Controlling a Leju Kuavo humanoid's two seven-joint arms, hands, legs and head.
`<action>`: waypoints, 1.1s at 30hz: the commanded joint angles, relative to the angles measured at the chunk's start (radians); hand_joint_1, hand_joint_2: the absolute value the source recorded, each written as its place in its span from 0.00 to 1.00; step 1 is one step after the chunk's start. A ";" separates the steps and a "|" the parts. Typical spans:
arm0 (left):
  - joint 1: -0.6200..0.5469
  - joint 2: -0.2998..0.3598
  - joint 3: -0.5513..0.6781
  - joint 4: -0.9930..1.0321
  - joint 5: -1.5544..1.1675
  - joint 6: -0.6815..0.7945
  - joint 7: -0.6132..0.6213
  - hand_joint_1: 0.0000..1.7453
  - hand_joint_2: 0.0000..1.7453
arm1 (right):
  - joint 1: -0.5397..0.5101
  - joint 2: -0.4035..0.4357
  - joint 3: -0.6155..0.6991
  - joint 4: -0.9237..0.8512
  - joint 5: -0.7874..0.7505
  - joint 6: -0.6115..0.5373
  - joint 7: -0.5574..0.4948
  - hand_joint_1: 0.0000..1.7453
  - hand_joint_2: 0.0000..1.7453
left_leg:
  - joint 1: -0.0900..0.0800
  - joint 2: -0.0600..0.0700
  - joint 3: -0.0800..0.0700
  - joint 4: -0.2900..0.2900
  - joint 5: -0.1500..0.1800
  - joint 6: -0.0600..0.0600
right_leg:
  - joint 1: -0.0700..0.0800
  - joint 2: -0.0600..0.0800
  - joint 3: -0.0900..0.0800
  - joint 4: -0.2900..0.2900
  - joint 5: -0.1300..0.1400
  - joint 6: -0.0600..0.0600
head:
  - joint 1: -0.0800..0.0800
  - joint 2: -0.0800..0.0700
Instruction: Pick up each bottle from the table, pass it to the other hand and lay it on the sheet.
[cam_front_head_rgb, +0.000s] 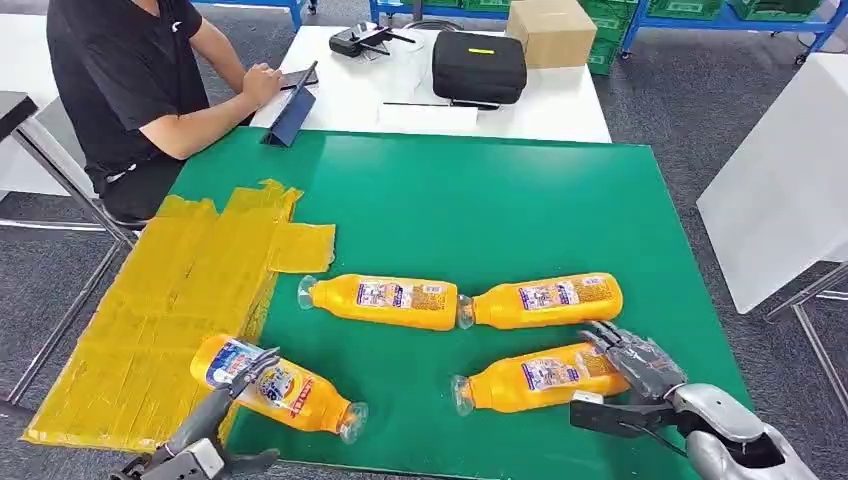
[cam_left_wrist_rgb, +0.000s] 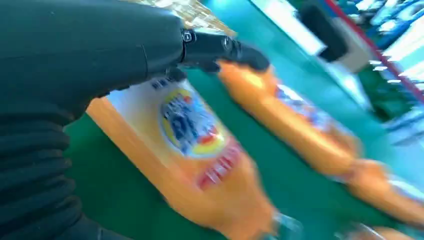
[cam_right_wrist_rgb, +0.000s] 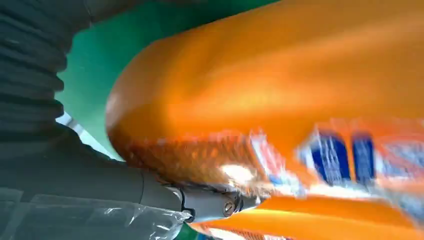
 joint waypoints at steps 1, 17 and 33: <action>-0.058 -0.020 -0.043 -0.056 0.110 -0.050 -0.005 0.00 0.00 | -0.047 0.084 0.118 0.344 -0.007 0.006 -0.004 1.00 1.00 | 0.004 -0.001 -0.002 -0.002 0.002 -0.002 | 0.005 -0.001 0.001 -0.005 0.003 -0.002 | 0.000 0.000; 0.007 -0.314 0.167 -0.138 0.610 -0.397 0.133 0.00 1.00 | 0.109 0.271 -0.024 0.146 -0.313 -0.080 -0.120 1.00 1.00 | 0.011 0.007 -0.004 0.000 0.006 0.000 | 0.010 0.007 0.000 -0.014 0.014 -0.001 | 0.001 0.000; 0.029 -0.454 0.106 -0.151 0.732 -0.373 0.227 0.00 1.00 | 0.054 0.588 -0.137 -0.073 -0.392 -0.062 -0.141 1.00 1.00 | 0.011 0.014 -0.015 0.001 0.002 -0.002 | 0.011 0.016 -0.012 -0.009 0.012 0.001 | 0.000 0.000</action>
